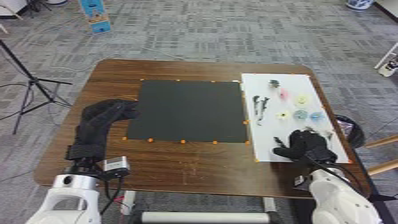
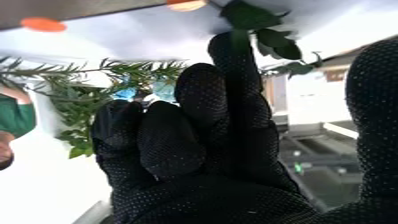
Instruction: Arrange flowers
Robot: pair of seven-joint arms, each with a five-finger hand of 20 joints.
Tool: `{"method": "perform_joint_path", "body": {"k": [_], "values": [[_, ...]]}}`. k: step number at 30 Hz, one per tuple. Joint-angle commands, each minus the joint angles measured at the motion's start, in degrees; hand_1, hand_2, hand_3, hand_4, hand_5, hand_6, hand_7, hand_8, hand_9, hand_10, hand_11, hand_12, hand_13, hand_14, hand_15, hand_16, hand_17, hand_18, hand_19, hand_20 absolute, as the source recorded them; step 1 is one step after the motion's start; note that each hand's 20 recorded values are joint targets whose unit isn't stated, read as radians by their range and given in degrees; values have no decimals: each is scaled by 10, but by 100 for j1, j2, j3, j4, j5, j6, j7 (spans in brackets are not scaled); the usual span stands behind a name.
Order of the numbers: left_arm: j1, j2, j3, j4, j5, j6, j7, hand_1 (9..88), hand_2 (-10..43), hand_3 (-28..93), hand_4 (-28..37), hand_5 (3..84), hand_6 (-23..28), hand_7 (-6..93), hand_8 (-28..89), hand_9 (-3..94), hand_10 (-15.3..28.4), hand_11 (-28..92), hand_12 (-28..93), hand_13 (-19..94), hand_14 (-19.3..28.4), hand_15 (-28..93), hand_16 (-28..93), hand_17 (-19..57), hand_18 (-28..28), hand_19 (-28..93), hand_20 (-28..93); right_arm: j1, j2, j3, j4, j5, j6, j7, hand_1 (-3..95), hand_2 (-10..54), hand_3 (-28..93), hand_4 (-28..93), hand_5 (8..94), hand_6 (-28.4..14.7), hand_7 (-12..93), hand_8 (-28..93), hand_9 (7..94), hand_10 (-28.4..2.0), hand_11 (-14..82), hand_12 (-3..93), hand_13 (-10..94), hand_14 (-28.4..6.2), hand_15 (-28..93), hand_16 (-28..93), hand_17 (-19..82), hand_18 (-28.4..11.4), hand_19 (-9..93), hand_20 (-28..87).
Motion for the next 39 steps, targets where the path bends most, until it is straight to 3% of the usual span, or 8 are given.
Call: {"method": "perform_joint_path", "body": {"k": [1,7,10,14,17,21,34,39], "values": [[38,-19,-64,-36,-16,-85,-42,256,-7,685,-155,565,27,324,-88,570,136,375,234,439,179,393,65,54,155,218,266,5,265,50,75,-7,-333,0,261,-95,599,-85,638,-51,448,-23,693,-182,518,520,663,-198,815,574,342,-284,851,691],[37,-12,-124,-47,-12,-102,-13,258,-8,684,-155,568,30,320,-88,569,136,376,235,439,179,396,65,53,155,219,267,239,567,-351,126,-209,-612,-14,299,-94,612,-90,653,-42,460,-24,712,-171,530,515,683,-188,820,565,359,-284,863,685],[-18,9,-117,-33,-28,-109,3,258,-8,683,-154,567,28,320,-86,569,136,376,235,438,178,397,65,53,155,219,267,489,724,-679,298,-371,-764,1,313,-94,616,-92,666,-34,471,-23,733,-142,544,514,710,-175,827,563,385,-284,887,675],[-27,7,-130,-33,-4,-192,-7,258,-8,684,-152,567,28,321,-85,568,136,377,235,438,178,398,65,52,155,218,266,740,801,-1006,540,-486,-1000,62,333,-94,626,-96,676,-27,482,-23,746,-138,552,508,737,-159,829,562,414,-284,919,641],[-11,-2,-150,-37,-9,-209,0,258,-8,683,-151,566,28,321,-84,568,136,377,235,434,179,401,65,53,155,216,265,821,778,-1108,644,-463,-1126,73,353,-95,619,-103,675,-21,437,205,750,-140,553,507,748,-154,826,567,421,-284,931,620],[17,-17,-196,-42,-19,-214,3,259,-8,682,-151,567,28,318,-83,568,136,377,235,433,179,401,65,54,154,214,264,863,711,-1080,655,-286,-1436,137,405,-85,591,-105,680,-14,411,321,756,-142,550,507,760,-148,821,570,431,-283,932,621],[11,-42,-259,-61,-70,-344,-63,260,-8,682,-148,569,30,312,-80,568,137,372,234,433,181,404,62,54,153,213,265,780,692,-864,532,237,-1754,227,520,-41,553,-96,751,5,321,355,815,-134,523,490,791,-132,811,572,464,-274,932,627],[30,-60,-290,-68,-117,-390,-98,259,-8,682,-147,568,30,311,-79,568,137,372,234,433,180,404,62,53,153,213,265,661,705,-626,441,361,-1459,204,530,-18,549,-92,741,6,330,372,799,-133,524,495,789,-128,807,581,463,-268,932,625]]}}
